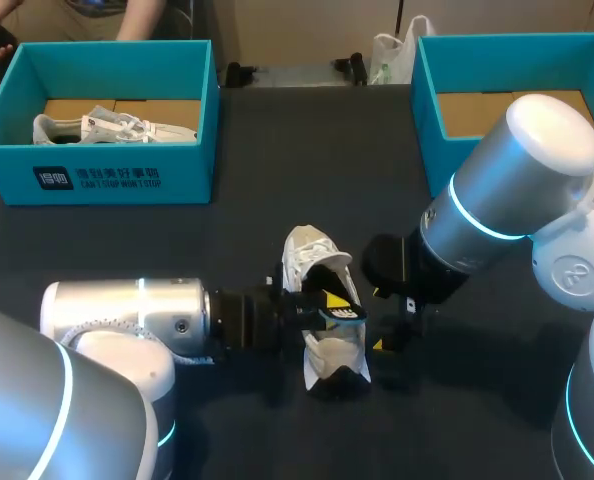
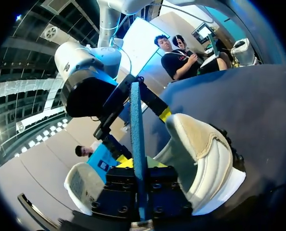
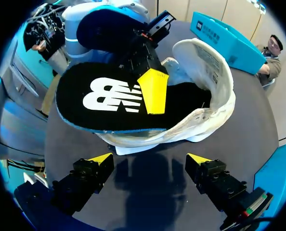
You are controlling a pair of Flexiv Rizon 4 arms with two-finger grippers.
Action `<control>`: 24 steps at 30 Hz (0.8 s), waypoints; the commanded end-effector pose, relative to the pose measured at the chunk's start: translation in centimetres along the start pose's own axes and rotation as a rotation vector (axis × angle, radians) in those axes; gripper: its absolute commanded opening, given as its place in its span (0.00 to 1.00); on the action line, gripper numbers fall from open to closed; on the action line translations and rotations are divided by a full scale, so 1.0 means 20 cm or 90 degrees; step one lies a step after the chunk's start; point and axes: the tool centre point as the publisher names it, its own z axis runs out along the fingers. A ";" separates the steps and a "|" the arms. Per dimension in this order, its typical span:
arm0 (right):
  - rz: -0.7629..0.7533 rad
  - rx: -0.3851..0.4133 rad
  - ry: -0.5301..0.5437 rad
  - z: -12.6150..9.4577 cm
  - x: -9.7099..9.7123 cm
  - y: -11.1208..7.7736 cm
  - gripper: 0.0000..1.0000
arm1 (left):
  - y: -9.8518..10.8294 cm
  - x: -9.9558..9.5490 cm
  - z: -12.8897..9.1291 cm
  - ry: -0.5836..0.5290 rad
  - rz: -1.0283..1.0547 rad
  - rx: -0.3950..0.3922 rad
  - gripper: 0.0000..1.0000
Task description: Take the shoe out of the shoebox, open the shoe tongue, remove and reinsert the insole, then place the shoe into the shoebox
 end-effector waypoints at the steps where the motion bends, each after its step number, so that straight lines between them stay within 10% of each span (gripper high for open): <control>1: 0.000 0.002 -0.002 0.01 0.00 0.00 1.00 | -0.05 0.00 -0.05 -0.002 -0.002 0.005 0.35; 24: 0.000 0.002 -0.002 0.01 0.00 0.00 1.00 | -0.07 0.04 0.01 0.003 0.013 0.020 0.00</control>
